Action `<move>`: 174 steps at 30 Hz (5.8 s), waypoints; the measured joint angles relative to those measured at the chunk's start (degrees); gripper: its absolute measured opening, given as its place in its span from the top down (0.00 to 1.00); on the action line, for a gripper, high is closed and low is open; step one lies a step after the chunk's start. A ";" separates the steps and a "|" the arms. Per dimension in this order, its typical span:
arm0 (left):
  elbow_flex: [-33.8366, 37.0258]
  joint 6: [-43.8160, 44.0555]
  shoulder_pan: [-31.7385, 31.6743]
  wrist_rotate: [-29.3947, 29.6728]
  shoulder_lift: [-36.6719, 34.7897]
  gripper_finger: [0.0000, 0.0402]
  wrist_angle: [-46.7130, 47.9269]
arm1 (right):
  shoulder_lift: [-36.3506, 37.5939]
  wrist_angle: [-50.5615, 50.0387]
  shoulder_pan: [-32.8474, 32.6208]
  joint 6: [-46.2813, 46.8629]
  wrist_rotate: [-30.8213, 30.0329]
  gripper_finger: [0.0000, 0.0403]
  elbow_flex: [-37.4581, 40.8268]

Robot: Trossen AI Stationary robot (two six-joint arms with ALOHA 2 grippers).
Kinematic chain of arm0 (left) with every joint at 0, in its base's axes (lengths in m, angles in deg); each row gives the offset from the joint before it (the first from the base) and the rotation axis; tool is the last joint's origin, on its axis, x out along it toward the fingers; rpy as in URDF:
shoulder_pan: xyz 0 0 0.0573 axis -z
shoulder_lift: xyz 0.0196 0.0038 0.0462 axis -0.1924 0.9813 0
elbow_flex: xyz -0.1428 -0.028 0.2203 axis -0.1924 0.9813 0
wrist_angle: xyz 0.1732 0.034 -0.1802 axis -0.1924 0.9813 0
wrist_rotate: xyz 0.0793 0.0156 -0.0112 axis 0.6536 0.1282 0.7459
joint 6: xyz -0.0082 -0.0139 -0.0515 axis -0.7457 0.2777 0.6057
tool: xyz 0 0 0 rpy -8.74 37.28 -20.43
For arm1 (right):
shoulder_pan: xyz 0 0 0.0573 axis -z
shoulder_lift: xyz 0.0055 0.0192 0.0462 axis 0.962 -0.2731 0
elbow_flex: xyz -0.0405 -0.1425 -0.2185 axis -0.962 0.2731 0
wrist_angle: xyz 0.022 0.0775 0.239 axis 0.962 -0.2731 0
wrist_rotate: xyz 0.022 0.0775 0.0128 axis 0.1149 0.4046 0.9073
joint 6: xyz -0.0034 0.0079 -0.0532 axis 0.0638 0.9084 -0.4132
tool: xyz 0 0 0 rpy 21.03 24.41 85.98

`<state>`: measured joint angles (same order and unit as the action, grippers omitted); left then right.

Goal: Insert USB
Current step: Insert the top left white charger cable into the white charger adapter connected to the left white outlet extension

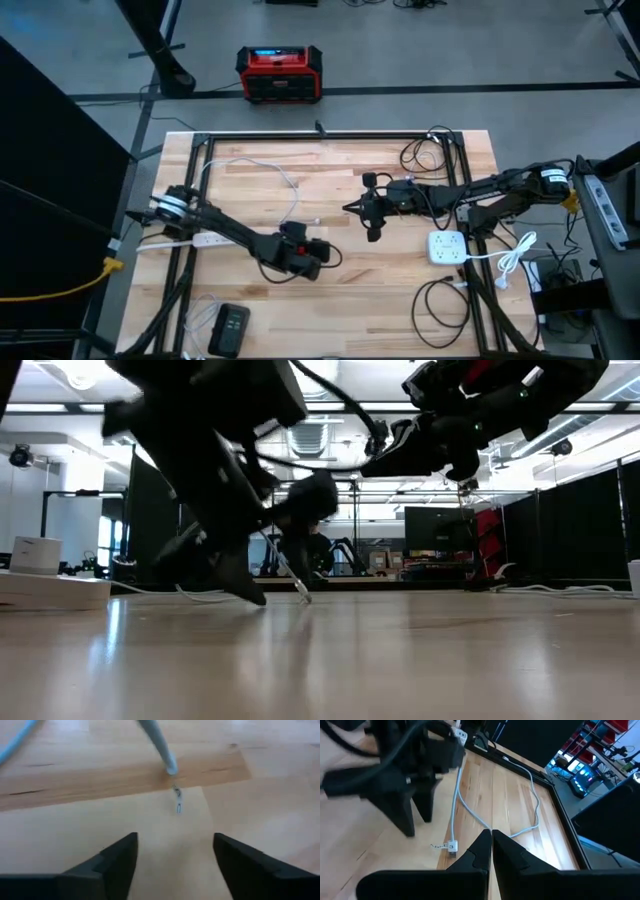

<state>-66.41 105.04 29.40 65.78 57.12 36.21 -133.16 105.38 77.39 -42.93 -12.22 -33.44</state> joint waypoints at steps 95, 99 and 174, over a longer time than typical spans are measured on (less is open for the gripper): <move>-0.42 -23.92 -14.57 -6.30 -3.02 0.96 2.05 | 0.02 -6.54 0.00 6.01 0.40 1.00 0.07; -0.44 -32.89 -15.35 -18.54 -6.88 0.96 3.59 | 0.02 -6.56 -0.01 6.01 0.42 1.00 0.09; 13.73 -76.43 -13.64 -39.00 -43.44 0.96 56.80 | 0.00 -7.46 0.00 10.36 0.55 1.00 0.11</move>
<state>-52.69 28.61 15.76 26.78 13.68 93.01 -133.16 97.92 77.39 -32.57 -11.67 -33.33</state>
